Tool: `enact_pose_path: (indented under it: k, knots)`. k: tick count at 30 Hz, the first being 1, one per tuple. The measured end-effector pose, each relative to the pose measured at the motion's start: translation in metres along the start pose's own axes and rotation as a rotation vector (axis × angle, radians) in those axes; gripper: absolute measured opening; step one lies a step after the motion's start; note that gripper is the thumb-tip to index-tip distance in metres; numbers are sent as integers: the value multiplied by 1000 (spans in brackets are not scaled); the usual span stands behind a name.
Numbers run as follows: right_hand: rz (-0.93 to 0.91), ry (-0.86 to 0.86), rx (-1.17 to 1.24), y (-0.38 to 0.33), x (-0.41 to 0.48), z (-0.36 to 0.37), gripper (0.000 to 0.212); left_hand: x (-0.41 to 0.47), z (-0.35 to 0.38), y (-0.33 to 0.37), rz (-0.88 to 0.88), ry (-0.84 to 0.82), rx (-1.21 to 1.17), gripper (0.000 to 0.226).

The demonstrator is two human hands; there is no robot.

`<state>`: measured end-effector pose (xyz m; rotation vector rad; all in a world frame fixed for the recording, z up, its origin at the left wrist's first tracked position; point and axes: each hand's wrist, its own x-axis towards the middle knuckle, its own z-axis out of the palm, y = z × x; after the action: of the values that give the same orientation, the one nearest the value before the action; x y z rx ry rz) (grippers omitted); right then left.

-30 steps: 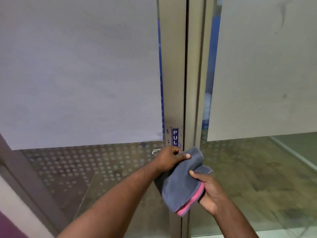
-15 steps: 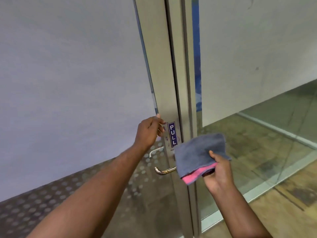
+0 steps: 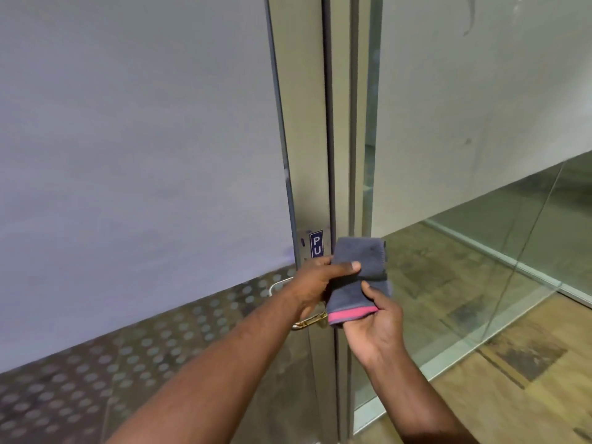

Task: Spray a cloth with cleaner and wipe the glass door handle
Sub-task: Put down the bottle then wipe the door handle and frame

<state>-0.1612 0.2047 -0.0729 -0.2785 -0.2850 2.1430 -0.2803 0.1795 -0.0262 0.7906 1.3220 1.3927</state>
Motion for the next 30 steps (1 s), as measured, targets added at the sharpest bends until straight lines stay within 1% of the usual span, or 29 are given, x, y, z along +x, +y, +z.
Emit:
enact_pose_path:
  k: [1,2,4,5,6,7,8,9,11,13,15,17,19,21,23,25,26,28,30]
  knots:
    - [-3,-18,-21,0,1,-2,39,2,2,0,11,44,7,29]
    - [-13,-33,-91,-2,2,-4,37,3,2,-2,21,98,33,29]
    - [-65,15,-374,-8,3,-7,21,4,1,-4,38,189,90,28]
    - [-95,55,-527,-12,6,-12,24,4,-1,-4,44,216,115,28]
    - [-129,92,-649,-15,11,-18,40,4,-4,-2,51,227,145,28]
    - [-150,98,-717,-19,16,-22,57,4,-6,0,58,216,175,28]
    - [-148,75,-737,-23,20,-24,68,4,-7,2,62,181,194,28]
    - [-116,22,-716,-27,24,-23,71,4,-7,5,61,133,206,28]
    - [-41,-61,-660,-29,29,-18,62,5,-6,13,63,67,279,27]
    - [-50,-47,-674,-28,32,-13,49,7,-7,21,115,57,437,23]
    - [-108,-21,-703,-28,35,-12,40,6,-9,33,215,70,635,22]
    - [-179,23,-759,-29,37,-13,37,4,-14,47,351,132,756,30]
    - [-248,81,-794,-31,41,-15,35,0,-21,66,555,269,785,33]
    - [-316,133,-849,-32,44,-18,33,-2,-30,89,787,371,913,34]
    - [-368,143,-923,-31,47,-20,31,-1,-37,114,958,370,1159,37]
    - [-407,113,-1007,-28,48,-22,27,2,-41,134,1068,304,1458,40]
    - [-418,80,-1035,-25,48,-22,30,4,-42,142,1113,260,1592,41]
    - [-416,19,-1042,-18,48,-23,45,8,-48,152,1192,208,1799,45]
    - [-434,2,-1094,-14,50,-25,49,9,-57,155,1245,258,1943,50]
